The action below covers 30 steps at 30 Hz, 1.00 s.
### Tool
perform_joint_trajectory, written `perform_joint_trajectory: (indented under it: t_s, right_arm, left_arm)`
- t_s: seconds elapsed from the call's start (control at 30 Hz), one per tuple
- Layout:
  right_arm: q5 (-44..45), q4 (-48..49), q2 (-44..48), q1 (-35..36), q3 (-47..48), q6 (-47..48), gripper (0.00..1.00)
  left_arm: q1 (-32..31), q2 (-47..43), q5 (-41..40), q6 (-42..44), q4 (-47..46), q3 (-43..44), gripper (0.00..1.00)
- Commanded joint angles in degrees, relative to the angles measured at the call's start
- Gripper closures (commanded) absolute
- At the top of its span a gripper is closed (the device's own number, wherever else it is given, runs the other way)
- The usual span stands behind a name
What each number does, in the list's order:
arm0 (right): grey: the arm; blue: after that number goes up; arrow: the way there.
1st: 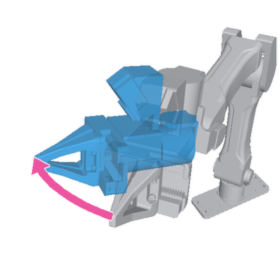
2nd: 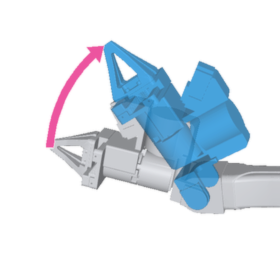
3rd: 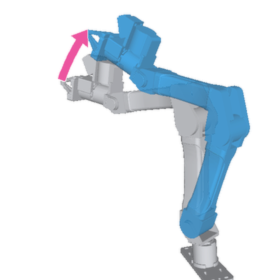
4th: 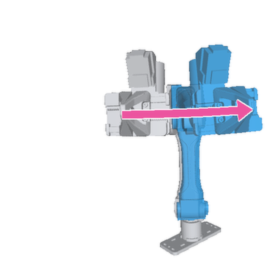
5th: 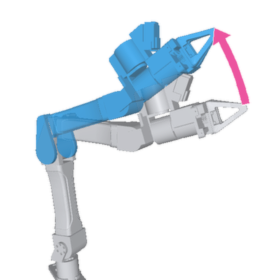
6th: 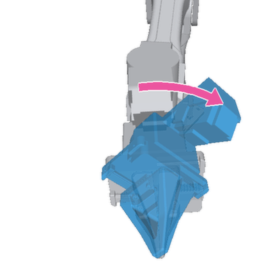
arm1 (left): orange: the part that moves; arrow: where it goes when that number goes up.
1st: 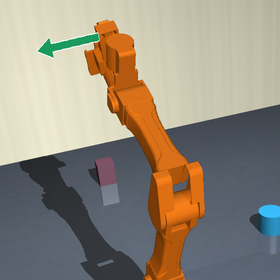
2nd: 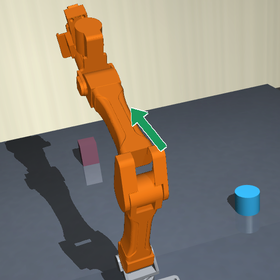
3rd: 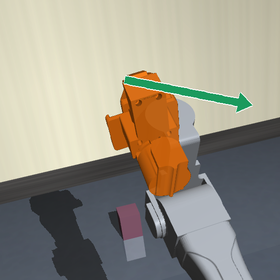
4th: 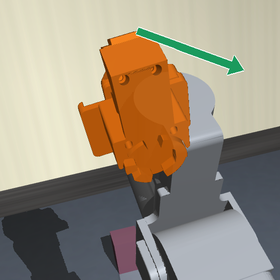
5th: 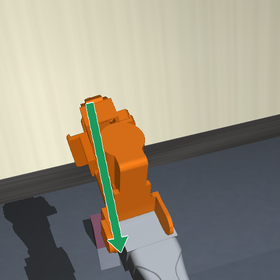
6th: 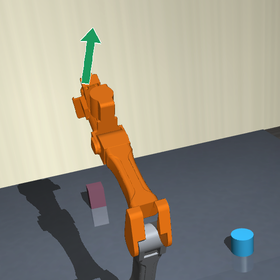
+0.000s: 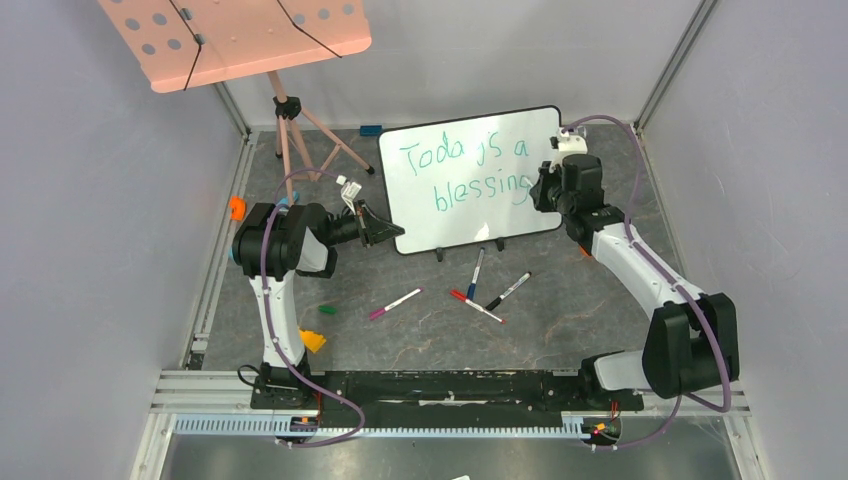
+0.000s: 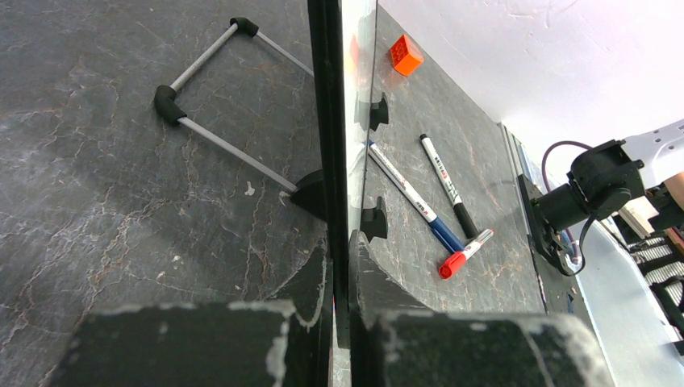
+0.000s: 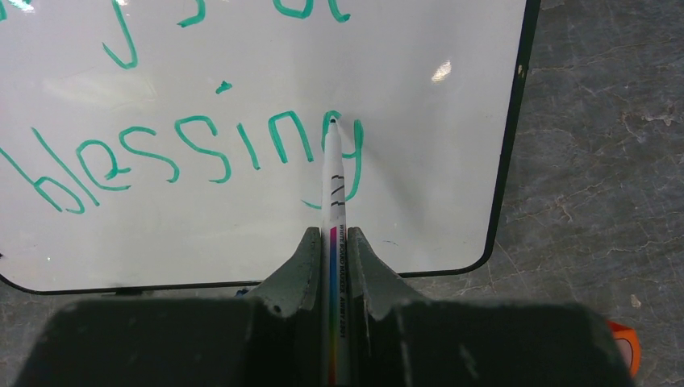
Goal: Write a sentence on the whiteboard
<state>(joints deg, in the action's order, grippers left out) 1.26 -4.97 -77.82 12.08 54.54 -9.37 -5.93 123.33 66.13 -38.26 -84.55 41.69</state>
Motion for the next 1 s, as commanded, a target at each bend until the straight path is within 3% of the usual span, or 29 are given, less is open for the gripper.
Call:
perform_joint_trajectory:
  t_s: [0.0, 0.97]
  right_arm:
    - [-0.21, 2.17, -0.91, -0.3, 2.71, 0.67, 1.0]
    - [3.86, 0.03, -2.08, -0.46, 3.18, 0.74, 1.0]
  left_arm:
    - [-0.04, 0.78, 1.15, 3.01, -4.66, 0.93, 0.98]
    - [-0.05, 0.73, 1.22, 3.04, -4.66, 0.96, 0.98]
